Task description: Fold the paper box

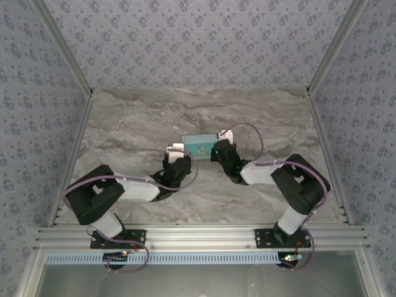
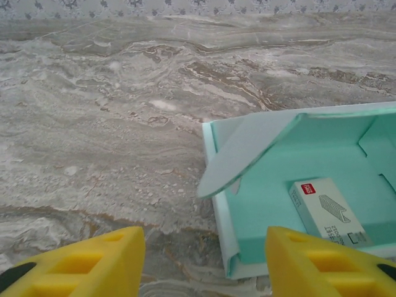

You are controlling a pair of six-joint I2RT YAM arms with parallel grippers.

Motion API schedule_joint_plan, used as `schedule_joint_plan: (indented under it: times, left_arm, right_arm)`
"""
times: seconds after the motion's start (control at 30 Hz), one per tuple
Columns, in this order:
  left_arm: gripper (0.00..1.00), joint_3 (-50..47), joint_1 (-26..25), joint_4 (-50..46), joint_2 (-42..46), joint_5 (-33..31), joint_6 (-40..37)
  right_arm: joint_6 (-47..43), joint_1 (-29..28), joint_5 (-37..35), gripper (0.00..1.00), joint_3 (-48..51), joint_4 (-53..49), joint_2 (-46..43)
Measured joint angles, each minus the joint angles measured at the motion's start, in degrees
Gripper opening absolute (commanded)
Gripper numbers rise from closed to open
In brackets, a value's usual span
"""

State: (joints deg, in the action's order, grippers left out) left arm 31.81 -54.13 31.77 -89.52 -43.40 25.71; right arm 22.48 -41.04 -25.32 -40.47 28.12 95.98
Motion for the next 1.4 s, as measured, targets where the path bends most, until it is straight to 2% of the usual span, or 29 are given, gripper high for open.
schedule_joint_plan:
  times: [0.33, 0.43, 0.5, 0.63, 0.93, 1.07, 1.27, 1.4]
  left_arm:
    - [0.68, -1.9, 0.7, -17.4, 23.8, 6.6, -1.9]
    - [0.69, -1.2, 4.1, -20.9, 29.9, 11.6, -2.8]
    - [0.69, 1.7, 7.9, -24.4, 30.6, 15.6, -2.8]
    - [0.7, 12.2, 14.5, -29.7, 24.5, 24.3, -3.5]
    - [0.71, 34.5, 19.7, -40.8, 0.2, 37.9, -7.7]
    - [0.7, 37.8, 21.0, -45.2, -5.7, 41.2, -9.2]
    - [0.7, 37.9, 21.6, -48.3, -8.8, 44.0, -10.1]
    - [0.7, 37.9, 21.6, -48.3, -8.9, 44.4, -10.1]
  right_arm:
    - [-0.9, 0.0, 0.0, 0.0, -0.9, -1.4, 0.0]
    - [-0.9, 0.0, 0.0, 0.0, -1.1, -1.8, 0.0]
    - [-1.0, 0.0, 0.0, 0.0, -1.2, -1.8, 0.0]
    - [-1.1, 0.0, 0.0, 0.0, -1.5, -2.2, 0.0]
    - [-1.4, 0.0, 0.0, 0.0, -1.9, -2.9, 0.0]
    - [-1.5, 0.0, 0.0, 0.0, -1.9, -2.9, 0.0]
    - [-2.0, 0.0, 0.0, 0.0, -2.0, -3.2, 0.0]
    - [-2.3, 0.0, 0.0, 0.08, -2.1, -3.5, 0.0]
